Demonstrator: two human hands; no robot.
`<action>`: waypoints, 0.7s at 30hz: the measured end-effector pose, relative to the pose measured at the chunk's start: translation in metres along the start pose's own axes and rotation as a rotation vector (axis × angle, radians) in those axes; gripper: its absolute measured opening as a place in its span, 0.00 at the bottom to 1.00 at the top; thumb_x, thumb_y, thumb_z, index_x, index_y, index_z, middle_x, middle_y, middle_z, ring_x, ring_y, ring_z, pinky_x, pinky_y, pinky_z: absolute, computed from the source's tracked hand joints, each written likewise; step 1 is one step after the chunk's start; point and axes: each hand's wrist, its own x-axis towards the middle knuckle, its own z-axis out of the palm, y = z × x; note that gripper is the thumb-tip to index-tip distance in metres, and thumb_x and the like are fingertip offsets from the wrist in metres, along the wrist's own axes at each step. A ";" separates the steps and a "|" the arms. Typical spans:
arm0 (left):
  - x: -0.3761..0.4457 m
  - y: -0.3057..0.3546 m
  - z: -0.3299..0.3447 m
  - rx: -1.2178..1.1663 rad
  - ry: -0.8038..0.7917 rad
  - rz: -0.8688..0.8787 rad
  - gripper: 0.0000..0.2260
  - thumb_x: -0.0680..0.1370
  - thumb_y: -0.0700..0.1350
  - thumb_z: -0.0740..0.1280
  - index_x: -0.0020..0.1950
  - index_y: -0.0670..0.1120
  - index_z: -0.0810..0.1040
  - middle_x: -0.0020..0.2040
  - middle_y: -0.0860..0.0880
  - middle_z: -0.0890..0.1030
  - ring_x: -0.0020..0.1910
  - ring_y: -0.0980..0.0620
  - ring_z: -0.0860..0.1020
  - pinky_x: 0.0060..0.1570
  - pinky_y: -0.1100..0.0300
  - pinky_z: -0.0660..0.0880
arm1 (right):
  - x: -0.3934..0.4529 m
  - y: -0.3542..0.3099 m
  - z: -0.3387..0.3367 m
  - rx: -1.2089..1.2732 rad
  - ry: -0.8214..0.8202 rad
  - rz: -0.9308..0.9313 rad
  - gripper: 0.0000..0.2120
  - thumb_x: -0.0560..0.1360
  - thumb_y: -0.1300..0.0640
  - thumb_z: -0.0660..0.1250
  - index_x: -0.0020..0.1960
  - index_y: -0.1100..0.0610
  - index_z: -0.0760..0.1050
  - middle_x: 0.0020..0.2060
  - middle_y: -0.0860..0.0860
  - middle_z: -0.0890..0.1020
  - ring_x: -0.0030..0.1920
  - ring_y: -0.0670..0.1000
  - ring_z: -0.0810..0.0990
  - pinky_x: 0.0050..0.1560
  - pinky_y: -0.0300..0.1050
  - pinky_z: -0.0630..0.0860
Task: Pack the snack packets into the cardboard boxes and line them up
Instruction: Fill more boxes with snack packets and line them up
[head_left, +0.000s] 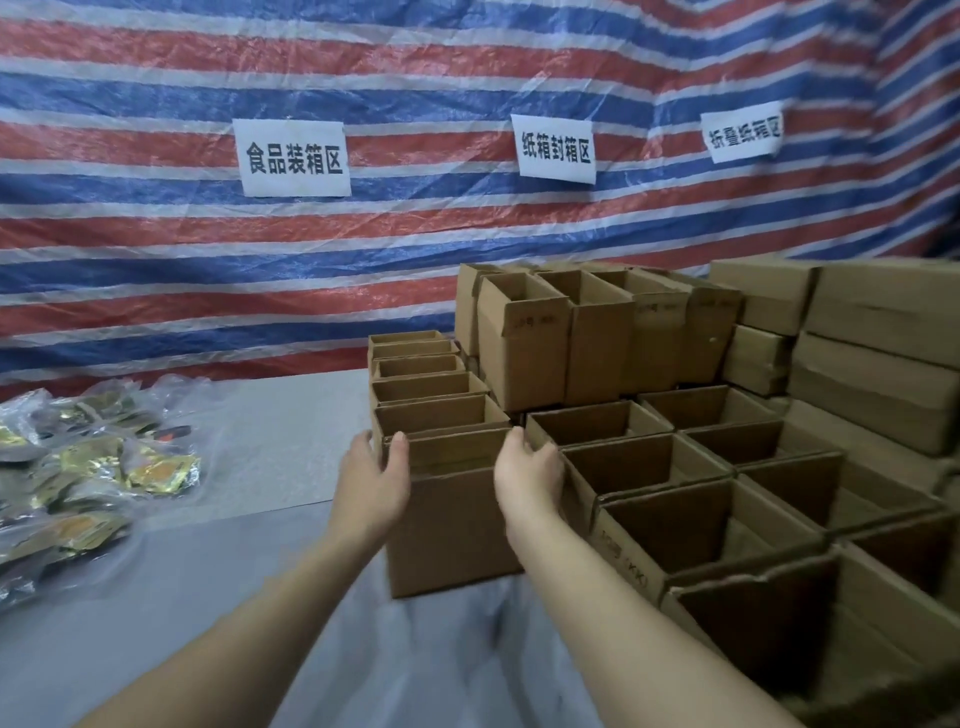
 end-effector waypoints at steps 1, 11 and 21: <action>0.000 0.007 -0.001 0.029 0.039 0.074 0.23 0.83 0.56 0.57 0.73 0.43 0.68 0.70 0.42 0.73 0.66 0.44 0.73 0.63 0.50 0.70 | -0.005 -0.010 -0.001 -0.036 -0.017 -0.087 0.27 0.83 0.45 0.58 0.78 0.56 0.61 0.75 0.54 0.67 0.73 0.57 0.69 0.69 0.52 0.70; 0.029 0.103 0.022 0.264 -0.106 0.375 0.22 0.83 0.51 0.60 0.76 0.50 0.63 0.76 0.45 0.65 0.73 0.45 0.67 0.68 0.49 0.68 | 0.084 -0.094 -0.047 -0.467 0.057 -0.609 0.19 0.81 0.51 0.64 0.70 0.54 0.71 0.67 0.52 0.73 0.66 0.54 0.73 0.67 0.53 0.74; 0.083 0.147 0.084 0.427 -0.198 0.426 0.39 0.76 0.43 0.67 0.80 0.53 0.48 0.78 0.43 0.58 0.69 0.41 0.71 0.61 0.46 0.76 | 0.157 -0.127 -0.043 -0.819 -0.189 -1.019 0.28 0.76 0.47 0.65 0.74 0.53 0.69 0.71 0.52 0.73 0.72 0.55 0.69 0.74 0.59 0.62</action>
